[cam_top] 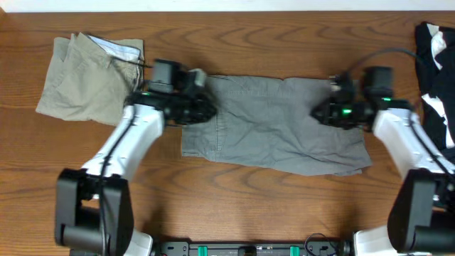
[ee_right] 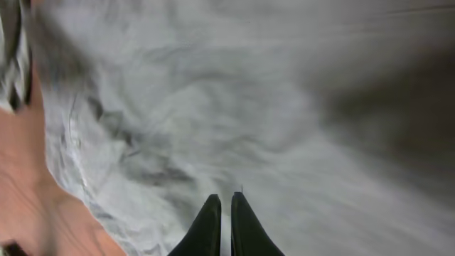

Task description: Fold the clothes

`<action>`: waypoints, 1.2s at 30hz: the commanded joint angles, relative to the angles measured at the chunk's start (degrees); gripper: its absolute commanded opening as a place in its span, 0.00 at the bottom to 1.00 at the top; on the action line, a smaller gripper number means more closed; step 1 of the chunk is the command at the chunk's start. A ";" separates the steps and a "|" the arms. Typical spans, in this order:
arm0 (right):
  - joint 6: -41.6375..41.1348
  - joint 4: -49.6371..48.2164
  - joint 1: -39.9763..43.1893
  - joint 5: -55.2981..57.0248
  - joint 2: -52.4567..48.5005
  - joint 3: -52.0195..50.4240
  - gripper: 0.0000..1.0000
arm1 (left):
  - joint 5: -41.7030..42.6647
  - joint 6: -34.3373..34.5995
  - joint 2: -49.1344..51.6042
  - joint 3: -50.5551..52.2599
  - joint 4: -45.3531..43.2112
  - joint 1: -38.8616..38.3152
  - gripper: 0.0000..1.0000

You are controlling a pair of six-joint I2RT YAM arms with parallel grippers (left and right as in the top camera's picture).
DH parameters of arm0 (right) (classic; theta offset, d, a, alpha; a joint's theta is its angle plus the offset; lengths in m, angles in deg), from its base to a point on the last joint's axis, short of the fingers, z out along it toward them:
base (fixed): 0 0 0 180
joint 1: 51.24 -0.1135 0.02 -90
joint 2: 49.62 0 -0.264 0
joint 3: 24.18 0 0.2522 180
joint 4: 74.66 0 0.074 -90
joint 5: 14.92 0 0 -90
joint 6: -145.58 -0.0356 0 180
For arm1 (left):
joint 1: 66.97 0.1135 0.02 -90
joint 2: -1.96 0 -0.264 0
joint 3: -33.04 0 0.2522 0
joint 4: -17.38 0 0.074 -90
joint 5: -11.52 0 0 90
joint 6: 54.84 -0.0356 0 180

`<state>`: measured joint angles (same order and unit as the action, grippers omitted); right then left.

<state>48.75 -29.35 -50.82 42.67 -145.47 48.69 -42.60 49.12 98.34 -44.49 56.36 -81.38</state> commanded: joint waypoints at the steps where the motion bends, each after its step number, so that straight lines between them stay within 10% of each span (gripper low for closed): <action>1: 1.70 -1.18 -4.57 3.04 -4.15 -0.83 0.06 | 0.46 2.19 3.37 -0.33 -2.29 -3.76 0.17; 16: -16.96 8.57 -2.03 39.19 -14.16 -0.48 0.01 | -2.97 12.57 18.40 -0.31 -1.14 -4.22 0.13; 25: -16.85 13.94 10.10 39.60 -13.94 0.17 0.01 | -1.79 9.68 17.51 -0.33 3.17 3.98 0.12; 36: 10.10 12.50 11.72 -9.46 -3.48 2.36 0.01 | 0.98 3.41 3.32 -0.35 0.83 5.16 0.12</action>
<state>47.62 -15.93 -38.21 52.25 -154.78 51.01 -40.76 54.91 107.83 -44.86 59.11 -75.81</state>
